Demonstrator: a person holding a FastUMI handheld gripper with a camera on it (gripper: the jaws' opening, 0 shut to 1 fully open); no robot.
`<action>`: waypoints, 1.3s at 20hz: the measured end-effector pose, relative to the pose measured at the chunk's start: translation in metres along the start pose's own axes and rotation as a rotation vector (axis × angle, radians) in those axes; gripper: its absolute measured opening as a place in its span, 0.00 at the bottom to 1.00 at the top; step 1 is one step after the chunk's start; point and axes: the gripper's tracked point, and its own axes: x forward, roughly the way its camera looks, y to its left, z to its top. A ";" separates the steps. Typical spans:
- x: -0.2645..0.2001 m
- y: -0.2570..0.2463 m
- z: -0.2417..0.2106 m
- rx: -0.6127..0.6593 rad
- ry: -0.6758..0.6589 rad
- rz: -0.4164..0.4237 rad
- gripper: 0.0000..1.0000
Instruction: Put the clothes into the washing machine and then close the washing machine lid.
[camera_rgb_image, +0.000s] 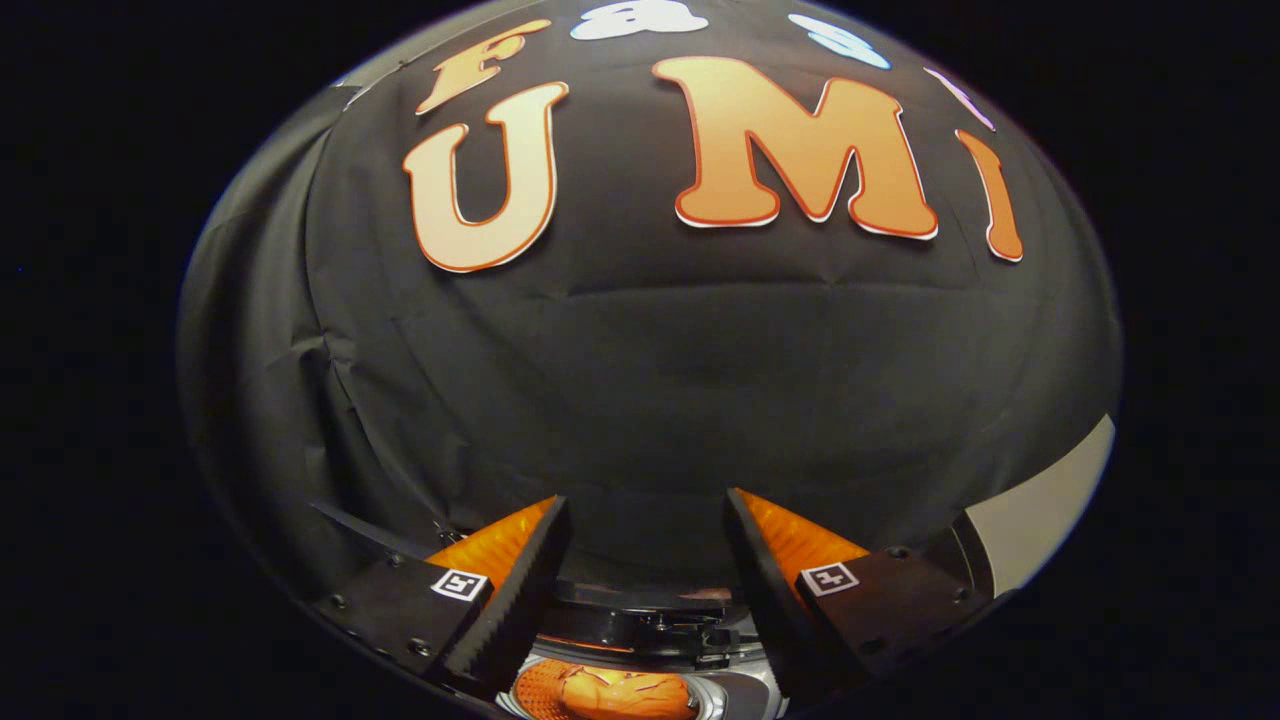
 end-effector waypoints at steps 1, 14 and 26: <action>-0.005 0.001 -0.003 0.003 -0.019 0.002 0.99; -0.082 0.010 -0.048 -0.024 -0.021 0.033 0.98; -0.121 0.009 -0.100 -0.031 0.021 0.052 0.98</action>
